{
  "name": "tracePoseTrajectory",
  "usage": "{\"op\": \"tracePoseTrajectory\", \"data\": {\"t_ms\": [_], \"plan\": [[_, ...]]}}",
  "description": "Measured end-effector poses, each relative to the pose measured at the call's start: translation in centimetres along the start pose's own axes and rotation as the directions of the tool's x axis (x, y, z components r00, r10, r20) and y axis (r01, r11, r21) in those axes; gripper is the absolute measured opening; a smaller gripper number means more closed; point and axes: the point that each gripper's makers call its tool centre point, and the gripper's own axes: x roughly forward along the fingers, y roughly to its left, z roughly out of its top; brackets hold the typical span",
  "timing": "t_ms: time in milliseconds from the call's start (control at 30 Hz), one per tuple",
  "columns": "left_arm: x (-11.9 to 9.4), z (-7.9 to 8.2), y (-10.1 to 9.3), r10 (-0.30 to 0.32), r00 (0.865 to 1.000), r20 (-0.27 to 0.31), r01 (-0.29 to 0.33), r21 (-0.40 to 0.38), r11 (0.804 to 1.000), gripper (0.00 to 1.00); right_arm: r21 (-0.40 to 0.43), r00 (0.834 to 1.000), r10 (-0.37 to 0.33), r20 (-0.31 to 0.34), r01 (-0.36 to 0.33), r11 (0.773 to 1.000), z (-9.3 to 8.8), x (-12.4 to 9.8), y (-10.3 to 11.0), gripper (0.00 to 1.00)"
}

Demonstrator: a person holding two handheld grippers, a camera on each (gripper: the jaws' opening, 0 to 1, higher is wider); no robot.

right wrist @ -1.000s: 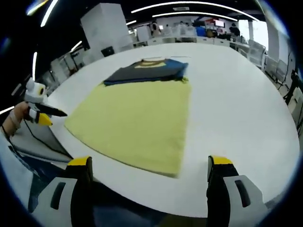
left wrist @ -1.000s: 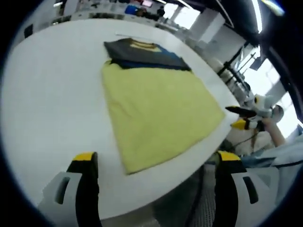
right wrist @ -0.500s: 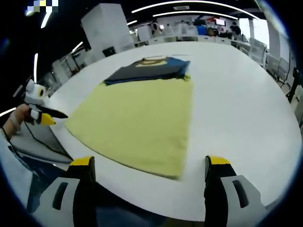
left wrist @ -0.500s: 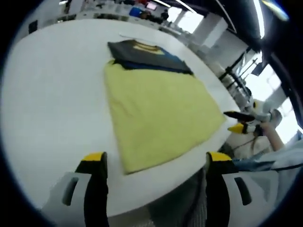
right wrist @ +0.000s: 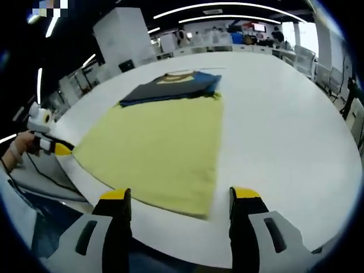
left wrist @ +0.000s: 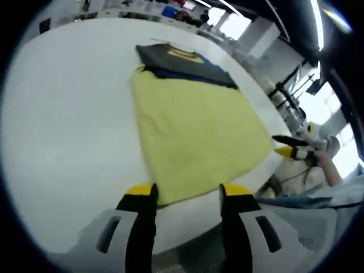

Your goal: Fold the garment on the visible template until the final outline fits inside the template.

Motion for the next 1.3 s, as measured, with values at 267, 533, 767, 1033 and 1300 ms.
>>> {"op": "tracePoseTrajectory", "data": {"t_ms": [267, 533, 767, 1033, 1300], "plan": [[0.1, -0.1, 0.4, 0.031, 1.0, 0.007, -0.031, -0.003, 1.0, 0.24, 0.006, 0.999, -0.033, -0.001, 0.033, 0.999, -0.1, 0.1, -0.7, 0.49], [0.1, 0.1, 1.3, 0.075, 0.997, 0.006, -0.075, -0.011, 0.997, 0.13, -0.02, 0.998, -0.062, -0.008, 0.062, 0.998, -0.3, 0.1, -1.2, 0.38], [0.2, -0.1, 1.3, 0.084, 0.996, -0.009, -0.084, 0.028, 0.996, 0.05, -0.064, 0.996, -0.089, -0.012, 0.088, 0.994, -0.4, 0.4, -1.7, 0.24], [0.1, 0.0, 1.8, 0.113, 0.993, -0.019, -0.112, 0.051, 0.992, 0.0, -0.078, 0.992, -0.128, 0.005, 0.128, 0.989, -0.5, 0.5, -3.0, 0.1], [0.2, 0.0, 1.8, 0.13, 0.991, -0.026, -0.126, 0.106, 0.986, 0.0, -0.093, 0.993, -0.12, 0.007, 0.121, 0.988, -0.4, 0.7, -2.8, 0.04]]}}
